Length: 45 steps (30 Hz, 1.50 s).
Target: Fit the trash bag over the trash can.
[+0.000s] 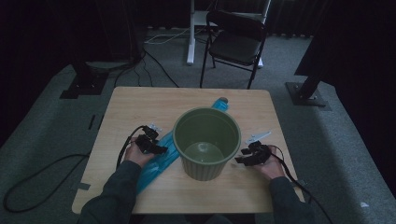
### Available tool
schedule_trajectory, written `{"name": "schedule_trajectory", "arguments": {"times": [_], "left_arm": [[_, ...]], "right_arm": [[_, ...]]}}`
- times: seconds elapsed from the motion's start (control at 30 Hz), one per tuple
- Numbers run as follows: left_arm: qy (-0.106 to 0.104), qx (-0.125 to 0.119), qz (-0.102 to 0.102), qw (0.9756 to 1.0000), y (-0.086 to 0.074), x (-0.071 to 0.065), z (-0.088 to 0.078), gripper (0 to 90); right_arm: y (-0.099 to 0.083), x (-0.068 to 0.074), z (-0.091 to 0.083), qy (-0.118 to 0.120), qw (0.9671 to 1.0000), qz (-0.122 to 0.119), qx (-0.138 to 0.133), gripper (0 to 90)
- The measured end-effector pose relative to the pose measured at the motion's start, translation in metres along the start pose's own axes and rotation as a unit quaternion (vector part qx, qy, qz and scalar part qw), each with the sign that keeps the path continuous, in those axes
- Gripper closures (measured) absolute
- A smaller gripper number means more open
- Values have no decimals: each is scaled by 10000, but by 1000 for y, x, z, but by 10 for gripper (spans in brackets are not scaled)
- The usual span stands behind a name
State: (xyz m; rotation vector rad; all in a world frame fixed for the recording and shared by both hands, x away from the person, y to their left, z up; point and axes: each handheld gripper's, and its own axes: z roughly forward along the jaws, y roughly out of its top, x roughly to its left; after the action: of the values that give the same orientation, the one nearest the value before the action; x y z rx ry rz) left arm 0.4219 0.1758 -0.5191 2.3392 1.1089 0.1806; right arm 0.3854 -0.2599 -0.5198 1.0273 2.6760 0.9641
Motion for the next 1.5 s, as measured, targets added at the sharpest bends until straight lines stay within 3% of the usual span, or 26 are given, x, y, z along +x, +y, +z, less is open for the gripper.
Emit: {"name": "schedule_trajectory", "arguments": {"times": [0.2, 0.33, 0.4, 0.43, 0.47, 0.5, 0.57, 0.63, 0.97, 1.27, 1.5], "left_arm": [[394, 59, 441, 9982, -1, -13, 3, 409], [376, 33, 509, 9980, -2, -14, 2, 448], [315, 28, 589, 9978, -3, -15, 1, 568], [297, 18, 616, 9977, -3, -15, 0, 568], [278, -4, 622, 9977, -4, -15, 0, 680], [205, -32, 661, 9976, -4, -14, 0, 738], [172, -57, 657, 9977, -5, -14, 0, 782], [114, -96, 703, 9974, -5, -14, 0, 887], [174, -146, 743, 9970, -5, -13, -4, 893], [211, -473, 553, 9971, -4, -7, -21, 894], [369, -677, 664, 9948, 2, -10, -37, 894]], "right_arm": [[-2, 0, 1, -29, 10000, 11, 31, 448], [-1, 1, 1, -9, 10000, 6, 37, 448], [1, 5, 0, 51, 10000, -8, -50, 449], [1, 5, 0, 51, 10000, -8, -50, 449], [4, 8, 0, 63, 9999, -72, -90, 449], [5, 10, 0, 62, 9999, -113, -86, 450], [6, 11, 1, 70, 9999, -140, -62, 450], [7, 13, 4, 98, 9998, -165, -31, 454], [13, 13, 4, 67, 9996, -172, -224, 463], [17, 14, 5, 80, 9993, -144, -328, 465], [21, 12, 2, 43, 9988, -135, -459, 472]]}}
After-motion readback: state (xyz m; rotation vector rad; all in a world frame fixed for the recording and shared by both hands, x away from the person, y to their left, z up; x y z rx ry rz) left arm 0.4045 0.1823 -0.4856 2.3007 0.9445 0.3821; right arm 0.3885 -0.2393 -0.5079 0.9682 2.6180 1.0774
